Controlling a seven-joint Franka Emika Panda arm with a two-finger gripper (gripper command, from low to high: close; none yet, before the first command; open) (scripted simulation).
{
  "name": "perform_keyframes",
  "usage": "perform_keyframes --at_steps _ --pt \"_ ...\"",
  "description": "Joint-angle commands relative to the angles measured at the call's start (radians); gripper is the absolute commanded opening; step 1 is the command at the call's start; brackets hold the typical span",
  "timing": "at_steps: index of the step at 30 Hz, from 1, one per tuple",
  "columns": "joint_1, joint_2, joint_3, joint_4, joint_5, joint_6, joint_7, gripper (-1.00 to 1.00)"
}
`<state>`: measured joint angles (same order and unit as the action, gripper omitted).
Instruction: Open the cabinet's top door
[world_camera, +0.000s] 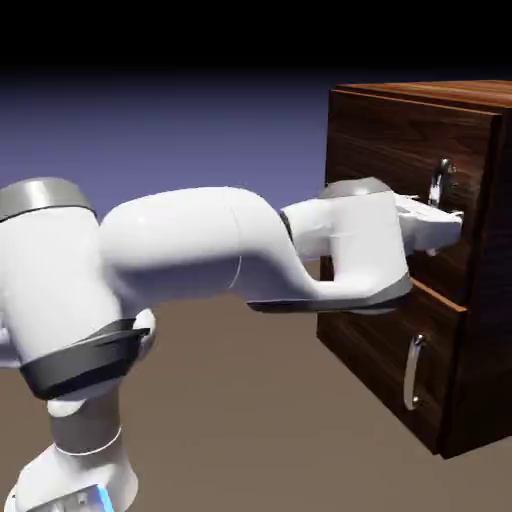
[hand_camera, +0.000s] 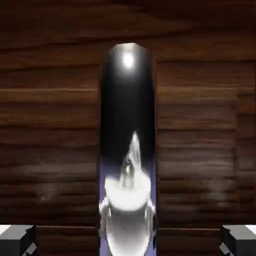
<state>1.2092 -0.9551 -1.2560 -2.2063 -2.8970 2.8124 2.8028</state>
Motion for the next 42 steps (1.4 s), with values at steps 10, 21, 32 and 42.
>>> perform_keyframes --at_steps 10,21,32,42 --pt "-0.362 0.088 0.284 -0.268 0.131 -0.16 0.094 -1.0" --pt "-0.741 0.057 0.676 -0.508 0.402 -0.281 0.095 -1.0" --pt "-1.003 -0.07 1.054 -0.672 0.767 -0.344 0.024 -1.0" --pt "-0.987 -0.231 1.332 -0.778 1.202 -0.541 -0.147 -1.0"
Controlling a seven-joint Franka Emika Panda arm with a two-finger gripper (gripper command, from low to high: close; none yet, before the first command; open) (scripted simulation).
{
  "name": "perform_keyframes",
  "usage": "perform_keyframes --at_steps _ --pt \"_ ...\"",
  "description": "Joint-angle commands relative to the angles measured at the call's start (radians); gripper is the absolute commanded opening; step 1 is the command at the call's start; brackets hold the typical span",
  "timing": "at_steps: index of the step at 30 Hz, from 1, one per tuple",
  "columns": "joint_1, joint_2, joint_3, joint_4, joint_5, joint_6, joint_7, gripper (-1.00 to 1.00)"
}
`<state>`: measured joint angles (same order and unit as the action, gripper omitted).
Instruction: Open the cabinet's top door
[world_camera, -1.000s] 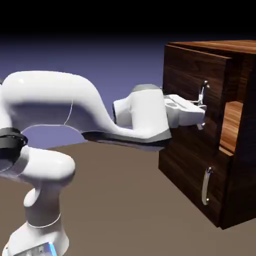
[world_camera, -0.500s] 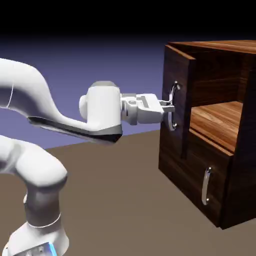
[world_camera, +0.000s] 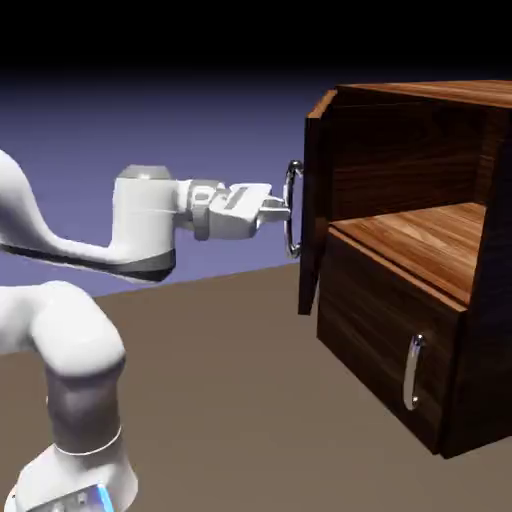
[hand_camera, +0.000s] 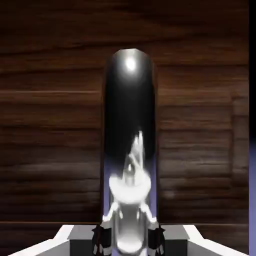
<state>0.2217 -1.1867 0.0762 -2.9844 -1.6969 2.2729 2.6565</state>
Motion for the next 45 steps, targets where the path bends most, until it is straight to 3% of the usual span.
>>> perform_keyframes --at_steps 1,11,20,32,45 --pt "0.009 -0.01 0.031 -0.005 0.046 -0.027 -0.014 -1.0" --pt "0.1 0.006 0.375 0.041 0.472 -0.345 -0.075 -1.0" --pt "0.035 0.178 0.702 0.248 0.777 -0.664 -0.045 -1.0" --pt "-0.336 0.382 1.128 0.666 1.008 -1.044 0.004 -1.0" --pt "-0.807 0.327 1.476 1.085 1.147 -1.304 -0.059 -1.0"
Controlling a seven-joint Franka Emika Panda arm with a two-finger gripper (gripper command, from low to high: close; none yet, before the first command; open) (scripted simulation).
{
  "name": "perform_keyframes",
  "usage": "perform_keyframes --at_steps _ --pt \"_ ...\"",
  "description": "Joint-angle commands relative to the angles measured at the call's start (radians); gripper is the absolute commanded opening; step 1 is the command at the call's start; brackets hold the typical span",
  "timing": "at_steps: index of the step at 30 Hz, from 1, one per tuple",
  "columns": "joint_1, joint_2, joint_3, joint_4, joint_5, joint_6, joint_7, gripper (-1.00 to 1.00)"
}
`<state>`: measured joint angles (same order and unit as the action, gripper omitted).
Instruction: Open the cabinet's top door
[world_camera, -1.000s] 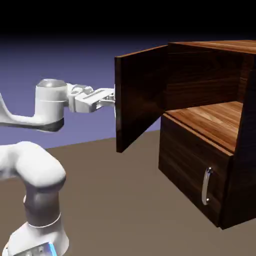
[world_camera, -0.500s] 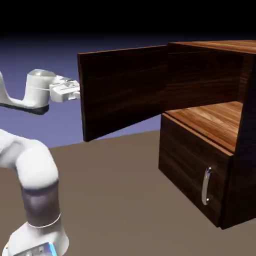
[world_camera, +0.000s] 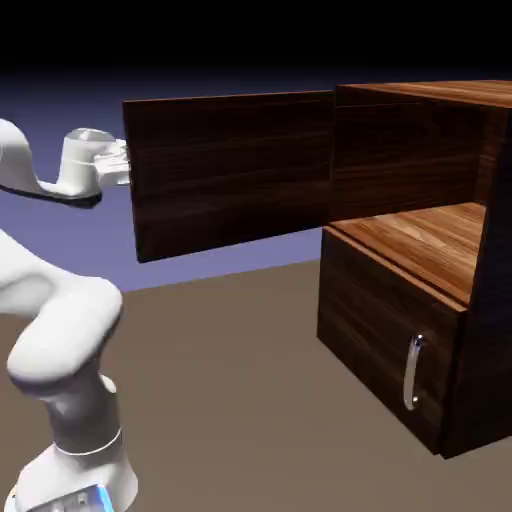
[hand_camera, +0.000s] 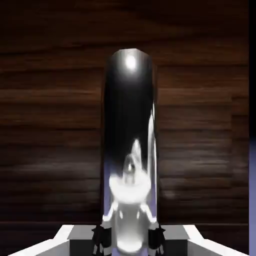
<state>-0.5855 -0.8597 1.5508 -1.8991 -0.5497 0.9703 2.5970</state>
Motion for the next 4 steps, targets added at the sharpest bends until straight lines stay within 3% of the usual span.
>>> perform_keyframes --at_steps 1,4 --pt "-0.036 -0.013 0.021 0.036 0.009 -0.021 -0.01 -1.0" --pt "-0.133 -0.054 0.069 0.138 0.032 -0.077 -0.042 -1.0"
